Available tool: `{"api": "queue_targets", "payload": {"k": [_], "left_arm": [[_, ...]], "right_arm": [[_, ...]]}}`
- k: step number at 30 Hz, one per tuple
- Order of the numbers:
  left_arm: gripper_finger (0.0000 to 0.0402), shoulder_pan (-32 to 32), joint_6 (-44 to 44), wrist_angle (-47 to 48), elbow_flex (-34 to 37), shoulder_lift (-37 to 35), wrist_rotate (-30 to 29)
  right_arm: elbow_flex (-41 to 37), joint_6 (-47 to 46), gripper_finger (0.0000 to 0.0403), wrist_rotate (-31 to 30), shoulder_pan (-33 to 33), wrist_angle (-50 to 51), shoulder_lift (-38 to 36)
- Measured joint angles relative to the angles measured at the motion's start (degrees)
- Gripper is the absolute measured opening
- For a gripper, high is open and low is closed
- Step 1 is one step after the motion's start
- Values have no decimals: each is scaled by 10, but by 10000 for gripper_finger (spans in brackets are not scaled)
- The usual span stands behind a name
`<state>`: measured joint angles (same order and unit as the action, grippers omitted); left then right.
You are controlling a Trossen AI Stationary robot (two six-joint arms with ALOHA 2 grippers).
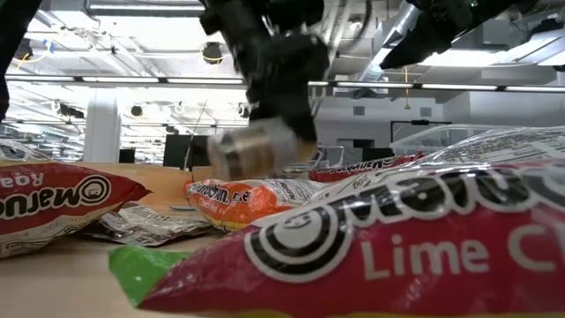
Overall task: Pick & Place Food Item
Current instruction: Put the gold seasoning bottle into the orange bin
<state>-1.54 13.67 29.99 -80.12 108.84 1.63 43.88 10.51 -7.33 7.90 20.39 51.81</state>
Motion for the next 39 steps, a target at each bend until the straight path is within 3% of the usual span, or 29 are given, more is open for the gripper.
{"api": "queue_targets", "payload": {"k": [10, 16, 20, 26, 33, 39], "left_arm": [[278, -14, -70, -110, 30, -144, -22], [278, -34, -184, -264, 114, -248, -55], [278, -34, -239, -406, 193, -282, -63], [278, -28, -340, -610, 259, -276, -67], [278, -20, -360, -671, 266, -273, -64], [278, -6, -363, -695, 266, -273, -44]], "right_arm": [[0, 36, 163, 6, 0, -47, -7], [0, 34, 173, 86, 0, -101, -3], [-1, 31, 209, 147, 0, -124, 19], [2, 21, 296, 152, 3, -187, 75], [28, 31, 388, 209, 9, -200, 124], [30, 36, 389, 211, 8, -253, 147]]}}
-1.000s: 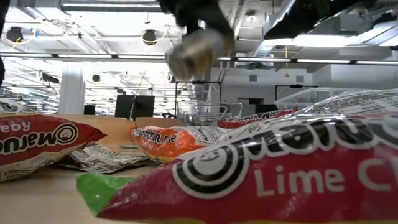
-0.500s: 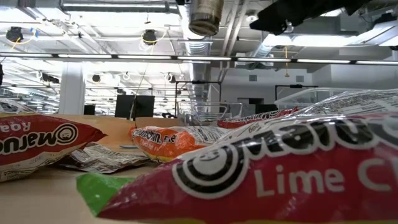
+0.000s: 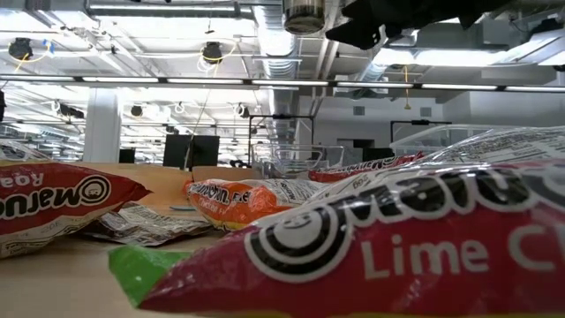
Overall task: Pick & Place Food Item
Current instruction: Put the gold seasoning bottle into the orange bin
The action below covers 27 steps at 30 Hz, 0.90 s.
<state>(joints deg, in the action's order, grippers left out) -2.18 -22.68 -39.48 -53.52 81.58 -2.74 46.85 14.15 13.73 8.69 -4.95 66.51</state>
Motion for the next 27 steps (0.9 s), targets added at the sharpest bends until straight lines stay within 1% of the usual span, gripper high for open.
{"api": "queue_targets", "payload": {"k": [6, 10, 16, 18, 24, 27], "left_arm": [[278, 8, 0, -14, 0, 8, 16], [278, 12, 1, -45, -1, 31, 18], [278, 22, 0, -117, -1, 77, 21], [278, 25, 0, -128, -1, 83, 22], [278, 26, 0, -135, -1, 85, 23], [278, 26, 0, -138, -1, 85, 26]], "right_arm": [[0, -6, 398, 28, 1, -38, 11], [2, -11, 399, 30, 1, -57, 24], [17, -16, 400, 30, 0, -60, 52], [20, -17, 400, 30, 0, -55, 61], [26, -16, 399, 32, 1, -56, 70], [26, -16, 388, 32, 1, -56, 70]]}}
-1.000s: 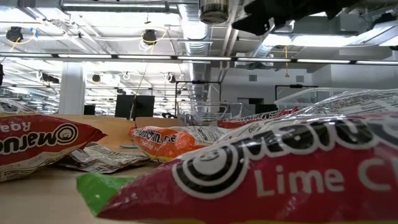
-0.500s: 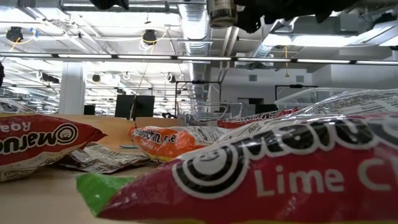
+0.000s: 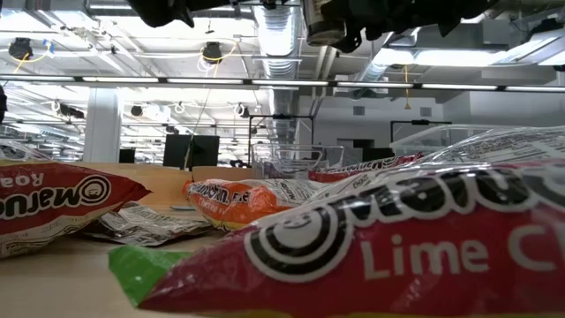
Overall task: Pick & Place Food Item
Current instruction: Put the gold seasoning bottle into the orange bin
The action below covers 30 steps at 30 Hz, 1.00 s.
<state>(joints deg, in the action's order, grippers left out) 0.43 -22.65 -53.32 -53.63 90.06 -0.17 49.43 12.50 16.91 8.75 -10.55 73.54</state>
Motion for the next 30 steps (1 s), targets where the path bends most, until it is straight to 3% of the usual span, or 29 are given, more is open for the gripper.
{"api": "queue_targets", "payload": {"k": [13, 24, 30], "left_arm": [[278, 0, 3, -8, 0, 0, 6], [291, 0, -6, -6, 0, 0, 6], [310, -1, -59, 5, 1, -27, -40]], "right_arm": [[0, 0, 278, 1, -1, 2, 0], [0, -3, 277, -5, -9, 2, 0], [1, -5, 277, -6, 3, 32, -1]]}}
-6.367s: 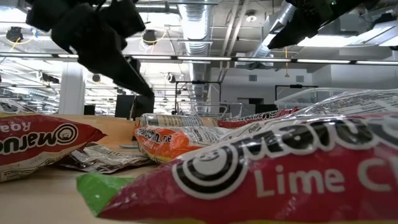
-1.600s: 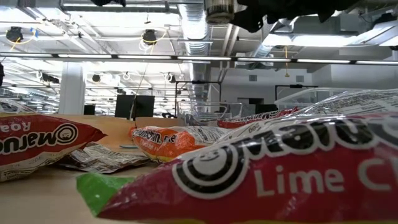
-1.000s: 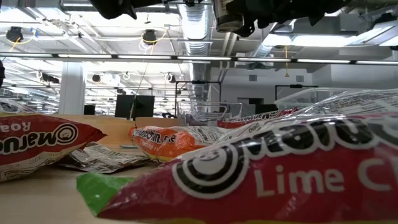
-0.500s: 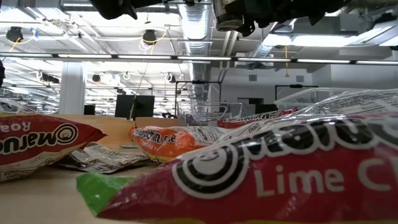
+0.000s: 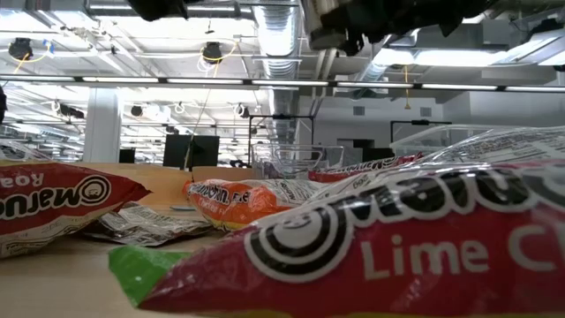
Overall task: Pick & Place Food Item
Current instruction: Put the gold seasoning bottle into the orange bin
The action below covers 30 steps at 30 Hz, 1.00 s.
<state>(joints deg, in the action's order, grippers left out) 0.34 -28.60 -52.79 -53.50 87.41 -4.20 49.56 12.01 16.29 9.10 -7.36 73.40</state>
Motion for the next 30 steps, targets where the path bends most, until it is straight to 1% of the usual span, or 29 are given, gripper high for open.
{"api": "queue_targets", "payload": {"k": [2, 4, 8, 10, 12, 15, 19, 21, 25, 28, 30], "left_arm": [[316, 0, -4, -6, -2, -23, -16], [321, 1, -4, 8, -4, -43, -20], [327, 1, -3, 86, -2, -83, -20], [329, 1, -3, 153, -3, -113, -20], [333, 1, -2, 250, -3, -141, -16], [340, -2, -5, 395, -1, -175, 4], [355, -30, -5, 501, -1, -185, 12], [362, -50, -10, 525, -1, -176, -1], [379, -92, -23, 533, -1, -153, -77], [393, -124, -40, 520, -1, -137, -130], [398, -138, -42, 504, -1, -126, -144]], "right_arm": [[-2, 4, 277, 0, 7, 19, 1], [-2, 8, 277, 0, 14, 29, 2], [-2, 15, 277, 1, 22, 60, 1], [-2, 21, 277, 0, 25, 80, 1], [-2, 28, 277, 0, 28, 105, 1], [3, 30, 277, 0, 28, 136, 1], [14, 30, 277, -1, 21, 160, 1], [15, 30, 277, 0, 14, 165, 1], [15, 30, 277, 1, -1, 211, 1], [15, 31, 277, 2, -13, 240, 1], [15, 32, 277, 2, -21, 253, 1]]}}
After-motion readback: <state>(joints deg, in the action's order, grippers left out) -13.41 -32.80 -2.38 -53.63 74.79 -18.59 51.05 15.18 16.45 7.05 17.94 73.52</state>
